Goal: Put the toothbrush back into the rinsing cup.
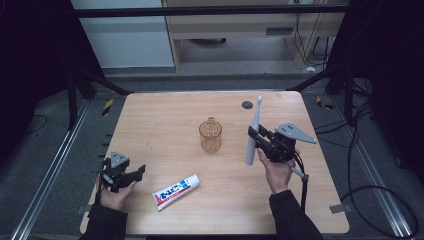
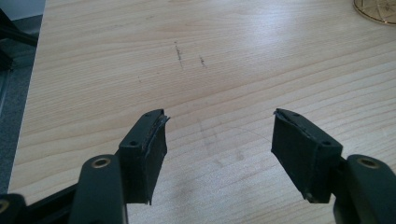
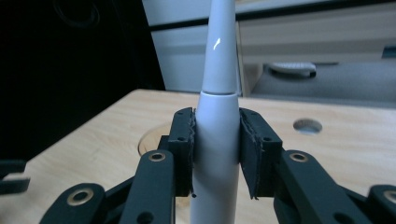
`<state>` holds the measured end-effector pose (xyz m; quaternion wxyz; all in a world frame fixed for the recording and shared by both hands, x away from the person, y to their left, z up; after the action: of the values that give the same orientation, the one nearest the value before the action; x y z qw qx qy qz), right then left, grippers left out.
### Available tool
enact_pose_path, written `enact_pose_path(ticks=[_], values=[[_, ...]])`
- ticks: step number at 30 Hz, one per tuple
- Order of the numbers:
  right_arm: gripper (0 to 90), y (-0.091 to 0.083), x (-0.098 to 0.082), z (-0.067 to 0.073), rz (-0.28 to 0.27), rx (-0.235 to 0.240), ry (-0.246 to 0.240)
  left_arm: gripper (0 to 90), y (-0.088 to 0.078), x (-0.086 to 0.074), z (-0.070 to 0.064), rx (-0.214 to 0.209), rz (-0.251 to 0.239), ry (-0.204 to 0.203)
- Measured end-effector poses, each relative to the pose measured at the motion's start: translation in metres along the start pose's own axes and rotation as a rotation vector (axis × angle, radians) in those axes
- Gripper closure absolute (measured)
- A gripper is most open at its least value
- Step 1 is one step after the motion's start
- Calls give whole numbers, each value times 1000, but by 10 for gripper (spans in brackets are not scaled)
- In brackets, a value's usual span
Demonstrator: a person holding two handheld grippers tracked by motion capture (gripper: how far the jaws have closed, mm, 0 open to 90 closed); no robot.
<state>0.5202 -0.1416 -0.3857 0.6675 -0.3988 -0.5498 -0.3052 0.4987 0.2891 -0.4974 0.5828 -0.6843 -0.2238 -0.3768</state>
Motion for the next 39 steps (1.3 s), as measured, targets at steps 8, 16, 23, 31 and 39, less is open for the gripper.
enact_pose_path(ticks=[8, 16, 23, 31, 39], values=[[679, 19, 17, 8, -92, 3, 26, 347, 0, 0, 0, -1, -2, -1], [679, 42, 30, 19, -145, 7, 29, 347, 0, 0, 0, -2, -3, -2], [679, 62, 41, 24, -179, -5, 25, 347, -1, 0, 1, -4, -7, -6], [678, 81, 48, 27, -202, -19, 28, 347, -1, 1, 1, -6, -8, -7], [678, 98, 45, 29, -205, -25, 38, 347, -1, 1, 1, -9, -9, -8]])
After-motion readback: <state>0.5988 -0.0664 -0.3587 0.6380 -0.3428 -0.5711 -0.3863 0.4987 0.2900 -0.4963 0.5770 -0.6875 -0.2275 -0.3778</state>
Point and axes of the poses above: each handheld gripper's, and its own axes: y roughly forward along the jaws, x roughly out of its top, z roughly to its left, the point moved 5 cm from there along y, roughly forward along the jaws, and after that the axes turned 7 degrees about -y, right-handed, at the moved point
